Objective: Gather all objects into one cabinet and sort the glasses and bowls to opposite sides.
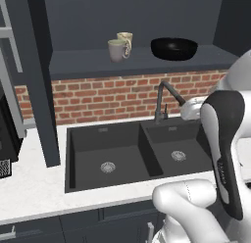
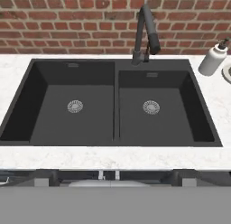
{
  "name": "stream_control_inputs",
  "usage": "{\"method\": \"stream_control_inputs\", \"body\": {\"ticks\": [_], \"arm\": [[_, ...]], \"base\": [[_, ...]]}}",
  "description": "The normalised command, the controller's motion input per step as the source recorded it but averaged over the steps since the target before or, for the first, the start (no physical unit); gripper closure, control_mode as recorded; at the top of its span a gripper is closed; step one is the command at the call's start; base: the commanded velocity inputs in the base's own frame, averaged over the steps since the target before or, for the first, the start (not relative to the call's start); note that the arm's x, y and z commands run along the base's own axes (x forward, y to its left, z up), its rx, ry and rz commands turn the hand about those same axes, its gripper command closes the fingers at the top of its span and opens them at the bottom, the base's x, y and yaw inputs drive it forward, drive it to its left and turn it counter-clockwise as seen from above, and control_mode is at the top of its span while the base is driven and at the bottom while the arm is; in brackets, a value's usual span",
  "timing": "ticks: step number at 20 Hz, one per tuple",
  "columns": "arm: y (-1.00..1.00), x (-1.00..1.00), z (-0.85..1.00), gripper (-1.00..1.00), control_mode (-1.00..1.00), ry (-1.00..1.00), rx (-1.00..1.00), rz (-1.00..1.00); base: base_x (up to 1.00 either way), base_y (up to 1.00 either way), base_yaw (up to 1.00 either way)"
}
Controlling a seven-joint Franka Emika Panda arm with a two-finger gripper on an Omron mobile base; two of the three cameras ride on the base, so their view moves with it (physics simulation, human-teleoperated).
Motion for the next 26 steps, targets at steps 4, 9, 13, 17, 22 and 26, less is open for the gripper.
{"method": "stream_control_inputs", "body": {"ticks": [4, 9, 13, 17, 22, 26], "arm": [[-0.12, -0.19, 0.61, -1.00, -1.00, 0.00, 0.00, -0.04], [-0.08, -0.39, 0.11, -1.00, -1.00, 0.00, 0.00, -0.04], [-0.06, -0.17, -0.01, -1.00, 1.00, 0.00, 0.00, 0.00], [0.00, 0.00, 0.00, -1.00, 1.00, 0.00, 0.00, 0.00], [0.00, 0.00, 0.00, -1.00, 1.00, 0.00, 0.00, 0.00], [0.00, 0.00, 0.00, -1.00, 1.00, 0.00, 0.00, 0.00]], "base": [[0.00, 0.00, 0.00], [0.00, 0.00, 0.00], [-0.68, -0.08, 0.00], [-1.00, -0.06, -0.04], [-1.00, 0.00, -0.07], [-0.85, 0.00, -0.06]]}}
